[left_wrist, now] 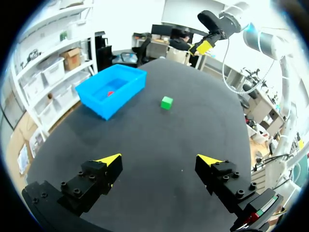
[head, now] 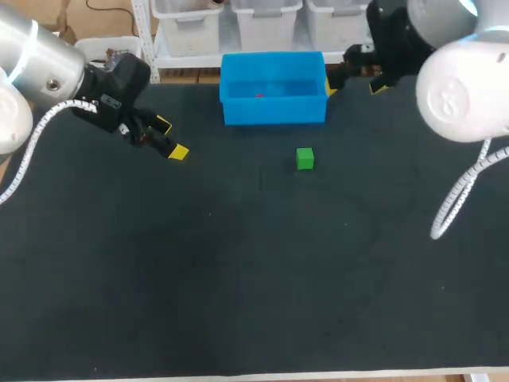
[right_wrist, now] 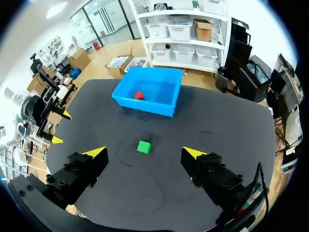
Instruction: Use the left arm to pick the red cube and place it into the blue plastic box first, then use the right arm to grasp the green cube and put it into the same blue plastic box after the first action is fully finished.
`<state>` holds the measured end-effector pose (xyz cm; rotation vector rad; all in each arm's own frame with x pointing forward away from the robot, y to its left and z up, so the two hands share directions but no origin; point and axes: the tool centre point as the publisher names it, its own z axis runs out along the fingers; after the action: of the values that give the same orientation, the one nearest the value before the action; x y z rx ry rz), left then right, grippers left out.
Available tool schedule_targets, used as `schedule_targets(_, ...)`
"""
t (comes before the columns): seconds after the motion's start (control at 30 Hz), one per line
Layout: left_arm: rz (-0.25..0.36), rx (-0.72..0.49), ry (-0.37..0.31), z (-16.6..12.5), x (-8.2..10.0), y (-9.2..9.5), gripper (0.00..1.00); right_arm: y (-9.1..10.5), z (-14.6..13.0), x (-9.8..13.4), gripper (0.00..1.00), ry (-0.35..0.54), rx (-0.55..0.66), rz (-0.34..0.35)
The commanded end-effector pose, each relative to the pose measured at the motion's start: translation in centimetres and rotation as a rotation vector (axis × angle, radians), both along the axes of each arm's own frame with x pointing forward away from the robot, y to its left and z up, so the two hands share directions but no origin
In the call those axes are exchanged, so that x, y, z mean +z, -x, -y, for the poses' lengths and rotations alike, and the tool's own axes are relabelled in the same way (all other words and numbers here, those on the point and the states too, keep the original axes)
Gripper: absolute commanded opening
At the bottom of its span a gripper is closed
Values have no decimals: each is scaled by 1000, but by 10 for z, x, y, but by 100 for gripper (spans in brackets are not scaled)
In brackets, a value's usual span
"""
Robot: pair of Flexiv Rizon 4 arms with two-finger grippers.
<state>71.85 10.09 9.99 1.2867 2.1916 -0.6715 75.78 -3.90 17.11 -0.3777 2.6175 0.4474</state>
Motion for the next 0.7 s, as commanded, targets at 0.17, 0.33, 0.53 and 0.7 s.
schedule_targets(0.17,4,-2,5,-1,-1,0,100,-1,-19,5,100,136,-68,-39)
schedule_targets(0.33,4,-2,5,-1,-1,0,100,0,-27,4,100,159,-104,-66)
schedule_targets(0.53,4,-2,5,-1,-1,0,100,2,-36,0,100,173,-155,-107)
schedule_targets(0.7,4,-2,5,-1,-1,0,100,3,-43,-4,100,196,-192,-165)
